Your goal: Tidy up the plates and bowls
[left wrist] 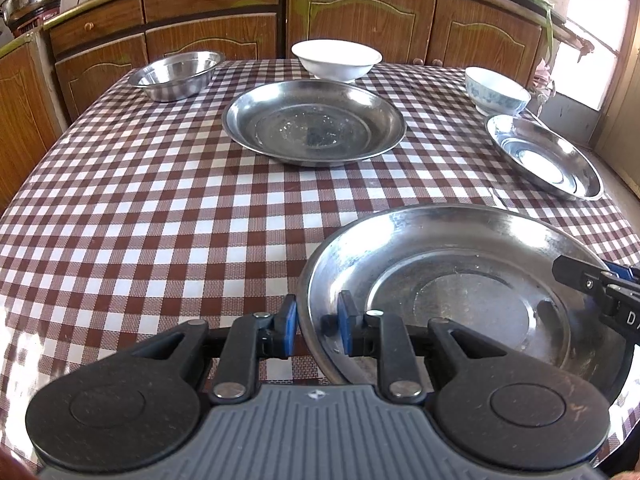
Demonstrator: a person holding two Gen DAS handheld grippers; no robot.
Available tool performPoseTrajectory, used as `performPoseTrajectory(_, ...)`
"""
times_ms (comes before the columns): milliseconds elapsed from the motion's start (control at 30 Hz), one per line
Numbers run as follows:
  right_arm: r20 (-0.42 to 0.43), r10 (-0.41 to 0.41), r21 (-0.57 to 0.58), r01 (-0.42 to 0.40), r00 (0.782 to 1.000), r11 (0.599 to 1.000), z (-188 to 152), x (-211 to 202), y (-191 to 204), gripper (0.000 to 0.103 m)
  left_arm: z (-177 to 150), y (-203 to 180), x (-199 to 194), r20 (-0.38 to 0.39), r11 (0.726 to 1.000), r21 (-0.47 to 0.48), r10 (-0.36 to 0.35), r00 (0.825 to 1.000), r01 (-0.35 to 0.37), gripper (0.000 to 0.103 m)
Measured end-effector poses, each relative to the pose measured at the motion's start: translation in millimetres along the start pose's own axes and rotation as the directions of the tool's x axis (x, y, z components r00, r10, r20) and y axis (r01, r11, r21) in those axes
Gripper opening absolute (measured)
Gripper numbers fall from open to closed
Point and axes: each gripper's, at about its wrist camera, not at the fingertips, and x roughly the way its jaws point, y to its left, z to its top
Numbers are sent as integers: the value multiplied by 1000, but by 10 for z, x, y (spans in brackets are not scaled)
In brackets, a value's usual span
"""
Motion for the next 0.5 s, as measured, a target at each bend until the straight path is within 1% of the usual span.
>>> performPoseTrajectory(200, -10, -2, -5, 2, 1000, 1000, -6, 19, 7, 30, 8, 7, 19, -5, 1000, 1, -1, 1000, 1, 23)
performPoseTrajectory(333, -26, -3, -2, 3, 1000, 1000, -7, 45, -1, 30, -6, 20, 57, -23, 1000, 0, -5, 1000, 5, 23)
performPoseTrajectory(500, -36, -8, -8, 8, 999, 1000, 3, 71, -2, 31, -2, 27, 65, -23, 1000, -3, 2, 1000, -2, 24)
